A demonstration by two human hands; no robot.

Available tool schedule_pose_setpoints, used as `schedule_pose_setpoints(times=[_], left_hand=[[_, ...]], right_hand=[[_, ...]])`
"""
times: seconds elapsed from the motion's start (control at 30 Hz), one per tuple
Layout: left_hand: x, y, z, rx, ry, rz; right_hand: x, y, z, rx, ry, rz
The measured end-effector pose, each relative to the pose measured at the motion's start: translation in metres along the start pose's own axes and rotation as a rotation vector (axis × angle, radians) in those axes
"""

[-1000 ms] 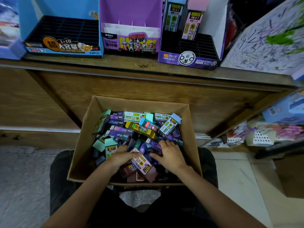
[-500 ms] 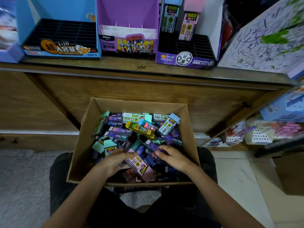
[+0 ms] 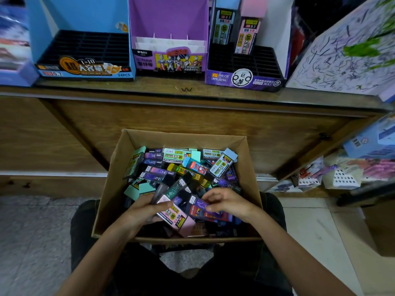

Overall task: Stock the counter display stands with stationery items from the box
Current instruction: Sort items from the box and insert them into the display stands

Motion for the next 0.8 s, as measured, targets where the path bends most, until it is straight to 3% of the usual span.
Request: schedule_pose_setpoints(times=[0.2,0.33,0.4,0.57,0.7,0.8], left_hand=[[-0.016,0.000,0.000,-0.119,0.023,0.116],[-0.019,-0.001,-0.004,-0.170,-0.002,0.152],[-0.018,0.000,-0.006,-0.172,-0.018,0.152],[-0.017,-0.002,-0.007,-0.157,-0.032,0.170],[-0.019,-0.002,-0.007,-0.148,-0.076,0.193],[-0.023,-0.003,-0.008,-0.162,-0.120,0.226]], right_hand=[[-0.005,-0.003,0.002,0.130,-0.202,0.045],[-0.014,-0.006,-0.010,0.163,-0.598,0.142],[-0.015,-0.007,-0.013,0.161,-0.675,0.167],[-0.014,-0.007,-0.011,0.127,-0.628,0.146],[-0.014,-0.010,-0.013,0.080,-0.424,0.169],[-0.012,-0.012,-0.022,-0.067,-0.235,0.154]])
Point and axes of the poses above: each hand's wrist, its own y-axis towards the middle knuckle, its own z-axis out of the palm, x = y × z, the point moved 7 cm from there along y, towards the middle knuckle, and after that the axes turned 14 degrees about -z, right-handed, at the moved point
